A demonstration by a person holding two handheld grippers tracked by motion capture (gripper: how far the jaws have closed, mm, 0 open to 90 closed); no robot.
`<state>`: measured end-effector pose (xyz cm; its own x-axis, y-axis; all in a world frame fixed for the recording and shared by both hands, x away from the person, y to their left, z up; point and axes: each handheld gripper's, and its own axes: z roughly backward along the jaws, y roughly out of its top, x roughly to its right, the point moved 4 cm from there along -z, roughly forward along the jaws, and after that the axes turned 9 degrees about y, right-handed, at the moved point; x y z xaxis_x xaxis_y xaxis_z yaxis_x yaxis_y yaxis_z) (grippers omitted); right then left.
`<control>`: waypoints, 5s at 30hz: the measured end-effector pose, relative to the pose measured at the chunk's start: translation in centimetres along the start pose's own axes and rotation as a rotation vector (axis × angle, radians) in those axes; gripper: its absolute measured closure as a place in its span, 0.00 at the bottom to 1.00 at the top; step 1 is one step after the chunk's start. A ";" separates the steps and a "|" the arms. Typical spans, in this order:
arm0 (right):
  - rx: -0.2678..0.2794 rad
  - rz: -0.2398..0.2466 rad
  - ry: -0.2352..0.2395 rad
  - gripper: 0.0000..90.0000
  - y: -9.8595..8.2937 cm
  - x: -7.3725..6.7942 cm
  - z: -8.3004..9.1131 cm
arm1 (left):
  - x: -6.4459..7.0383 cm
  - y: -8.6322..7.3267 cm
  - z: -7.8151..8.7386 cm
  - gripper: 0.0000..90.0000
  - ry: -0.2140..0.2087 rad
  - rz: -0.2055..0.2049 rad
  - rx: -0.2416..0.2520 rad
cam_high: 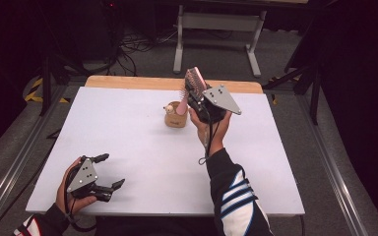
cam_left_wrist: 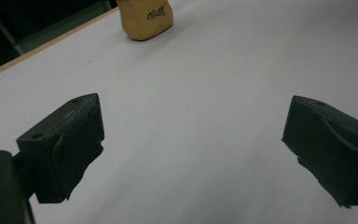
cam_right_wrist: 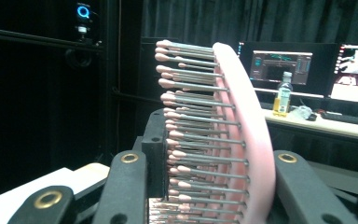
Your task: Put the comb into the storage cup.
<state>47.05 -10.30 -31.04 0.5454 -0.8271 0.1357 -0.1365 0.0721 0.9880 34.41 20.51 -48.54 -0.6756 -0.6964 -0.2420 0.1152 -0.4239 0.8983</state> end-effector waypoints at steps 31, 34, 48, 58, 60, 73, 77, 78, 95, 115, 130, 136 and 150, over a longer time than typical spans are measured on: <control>-0.019 -0.092 -0.096 0.71 -2.7 1.8 -2.5 | 0.2 0.0 0.0 0.07 -0.014 0.000 0.003; -0.024 -0.114 -0.091 0.71 -3.1 1.9 -2.6 | 0.1 -0.1 0.0 0.07 -0.014 0.001 0.002; -0.095 -0.156 -0.044 0.70 -6.4 1.2 -2.5 | 0.1 -0.1 -0.1 0.08 -0.012 -0.007 -0.004; -0.111 -0.172 -0.018 0.70 -7.6 0.9 -2.4 | 0.2 -0.2 -0.2 0.08 -0.015 -0.012 -0.010; -0.114 -0.170 -0.010 0.69 -7.6 0.8 -2.4 | 0.3 -0.1 -0.2 0.08 -0.017 -0.013 -0.009; -0.148 -0.186 -0.006 0.62 -8.7 1.0 -2.3 | 0.3 -0.2 -0.3 0.09 -0.019 -0.009 -0.014; -0.172 -0.181 -0.017 0.60 -9.3 1.2 -2.1 | 0.3 -0.2 -0.4 0.09 -0.021 -0.013 -0.017; -0.175 -0.184 -0.016 0.60 -9.4 1.2 -2.1 | 0.3 -0.2 -0.4 0.09 -0.020 -0.014 -0.018; -0.236 -0.132 -0.030 0.55 -10.7 1.1 -1.7 | -0.2 -0.1 -0.2 0.09 -0.009 -0.012 -0.014; -0.263 -0.144 -0.017 0.36 -11.1 1.7 -1.5 | -0.3 -0.1 -0.2 0.09 -0.005 -0.016 -0.019; -0.292 -0.161 -0.019 0.30 -11.7 2.2 -1.4 | -0.3 -0.2 -0.2 0.09 -0.010 -0.020 -0.024; -0.308 -0.153 -0.019 0.29 -12.0 2.2 -1.3 | -0.3 -0.2 -0.1 0.09 -0.003 -0.028 -0.027; -0.334 -0.135 -0.016 0.28 -12.3 2.3 -1.3 | -0.4 -0.2 -0.1 0.09 -0.001 -0.026 -0.028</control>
<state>51.07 -12.36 -42.79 0.5271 -0.8498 0.0040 0.2153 0.1380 0.9667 34.75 20.83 -48.63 -0.6794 -0.6843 -0.2649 0.1179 -0.4581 0.8810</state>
